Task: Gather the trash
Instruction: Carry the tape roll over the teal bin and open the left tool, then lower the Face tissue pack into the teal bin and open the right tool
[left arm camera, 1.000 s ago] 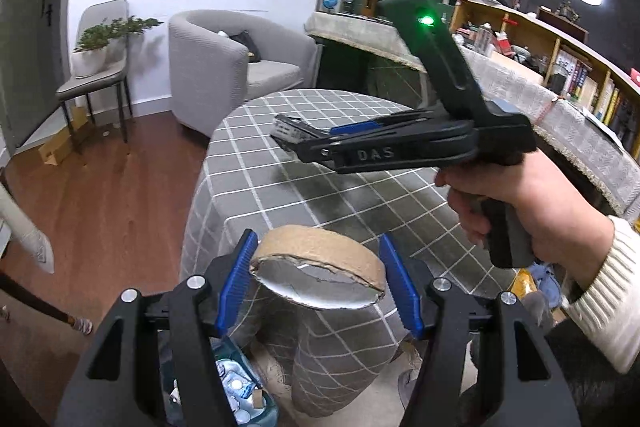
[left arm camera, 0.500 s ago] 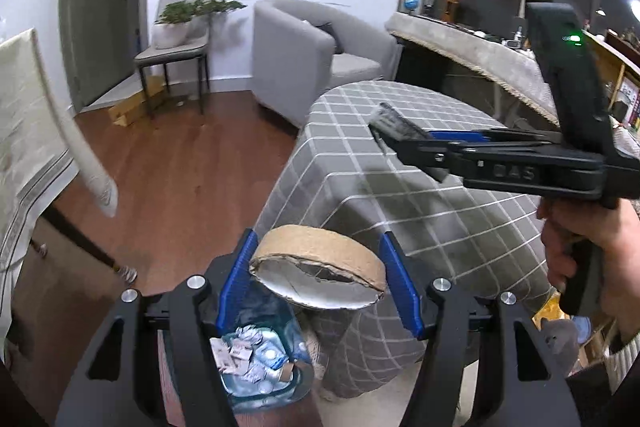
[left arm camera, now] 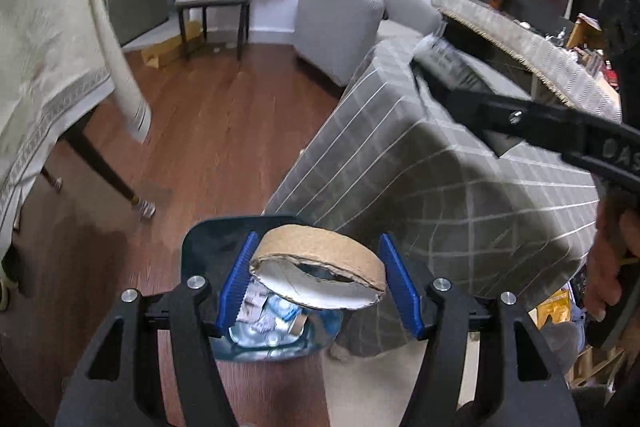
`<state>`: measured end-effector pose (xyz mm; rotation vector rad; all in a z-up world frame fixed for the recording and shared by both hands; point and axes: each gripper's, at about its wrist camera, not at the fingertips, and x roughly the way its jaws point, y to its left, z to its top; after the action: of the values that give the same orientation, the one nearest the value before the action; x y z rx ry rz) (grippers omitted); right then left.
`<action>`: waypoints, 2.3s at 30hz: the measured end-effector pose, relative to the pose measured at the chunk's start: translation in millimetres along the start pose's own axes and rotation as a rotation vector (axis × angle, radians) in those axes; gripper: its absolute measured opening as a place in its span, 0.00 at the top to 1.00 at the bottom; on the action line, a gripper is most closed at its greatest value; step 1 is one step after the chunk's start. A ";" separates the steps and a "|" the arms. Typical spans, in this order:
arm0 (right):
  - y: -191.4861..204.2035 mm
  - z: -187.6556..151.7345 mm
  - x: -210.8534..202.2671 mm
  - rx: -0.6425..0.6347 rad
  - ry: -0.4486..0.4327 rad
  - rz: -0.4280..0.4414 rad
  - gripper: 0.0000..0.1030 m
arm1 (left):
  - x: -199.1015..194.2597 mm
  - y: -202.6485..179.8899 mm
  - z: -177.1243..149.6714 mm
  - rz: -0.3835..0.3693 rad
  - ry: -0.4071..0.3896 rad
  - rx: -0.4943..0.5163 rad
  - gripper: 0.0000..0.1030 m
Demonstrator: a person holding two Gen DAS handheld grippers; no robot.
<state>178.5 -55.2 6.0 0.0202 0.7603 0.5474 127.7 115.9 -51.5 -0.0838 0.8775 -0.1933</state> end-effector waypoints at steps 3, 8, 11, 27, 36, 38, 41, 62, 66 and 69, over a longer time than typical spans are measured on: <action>8.4 -4.8 8.7 -0.002 0.012 0.009 0.53 | 5.7 16.6 -7.5 0.021 0.039 -0.034 0.37; 23.9 -11.5 25.5 -0.010 0.035 0.030 0.53 | 24.5 43.3 -22.2 0.035 0.138 -0.107 0.37; 31.1 -13.7 37.1 -0.020 0.057 0.040 0.53 | 37.6 56.0 -30.4 0.041 0.185 -0.128 0.37; 49.4 -31.4 93.0 -0.047 0.198 0.051 0.53 | 67.2 89.3 -46.4 0.029 0.249 -0.188 0.27; 52.4 -41.8 118.8 -0.044 0.260 0.041 0.53 | 48.6 90.9 -39.9 0.049 0.185 -0.159 0.26; 51.9 -44.6 126.2 -0.041 0.276 0.034 0.53 | 41.5 92.9 -37.3 0.058 0.157 -0.156 0.26; 51.2 -49.1 138.8 -0.040 0.304 0.024 0.53 | 31.5 95.0 -30.8 0.063 0.123 -0.151 0.27; 54.6 -87.7 222.0 -0.131 0.509 0.014 0.53 | -64.8 62.2 37.2 0.103 -0.222 -0.058 0.46; 56.9 -100.7 241.6 -0.173 0.563 0.012 0.52 | -64.5 56.5 47.4 0.109 -0.234 -0.048 0.46; 59.4 -112.2 256.0 -0.216 0.613 0.013 0.46 | -66.6 55.9 55.1 0.116 -0.253 -0.057 0.46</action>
<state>228.7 98.5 -229.6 -0.3573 1.2921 0.6539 136.1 183.8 25.5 -0.1080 0.6329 -0.0477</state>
